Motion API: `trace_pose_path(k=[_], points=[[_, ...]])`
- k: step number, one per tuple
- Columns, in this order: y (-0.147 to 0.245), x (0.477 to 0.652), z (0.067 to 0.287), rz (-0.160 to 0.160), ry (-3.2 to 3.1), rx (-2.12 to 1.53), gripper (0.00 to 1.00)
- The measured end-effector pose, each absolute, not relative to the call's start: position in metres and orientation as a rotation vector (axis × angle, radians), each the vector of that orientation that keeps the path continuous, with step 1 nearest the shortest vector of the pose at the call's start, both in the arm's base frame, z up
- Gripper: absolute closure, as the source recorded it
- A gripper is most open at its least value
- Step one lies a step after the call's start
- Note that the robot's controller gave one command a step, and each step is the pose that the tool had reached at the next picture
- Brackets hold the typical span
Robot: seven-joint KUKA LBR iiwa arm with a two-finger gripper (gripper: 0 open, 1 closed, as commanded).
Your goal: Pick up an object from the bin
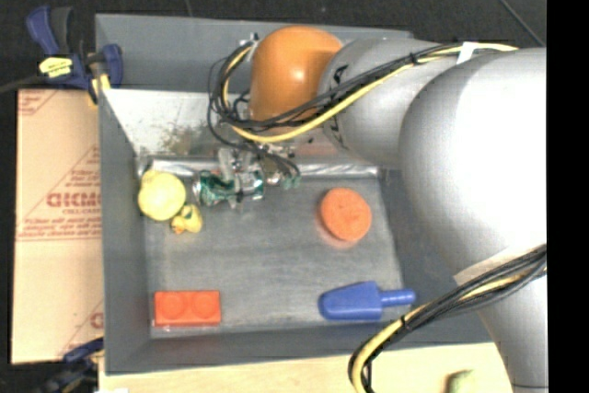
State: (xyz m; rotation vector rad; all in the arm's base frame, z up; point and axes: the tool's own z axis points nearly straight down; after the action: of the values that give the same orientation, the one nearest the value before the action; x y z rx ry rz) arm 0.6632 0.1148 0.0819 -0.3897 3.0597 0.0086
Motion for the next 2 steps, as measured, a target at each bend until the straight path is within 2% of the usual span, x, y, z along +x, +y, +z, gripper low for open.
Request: trace_pose_path(k=[1,2], points=[[0.1139,0.6648,0.1423,0.008,3.055,-0.386,1.00],[0.1136,0.6623,0.1383,0.009,3.063,-0.385,1.00]])
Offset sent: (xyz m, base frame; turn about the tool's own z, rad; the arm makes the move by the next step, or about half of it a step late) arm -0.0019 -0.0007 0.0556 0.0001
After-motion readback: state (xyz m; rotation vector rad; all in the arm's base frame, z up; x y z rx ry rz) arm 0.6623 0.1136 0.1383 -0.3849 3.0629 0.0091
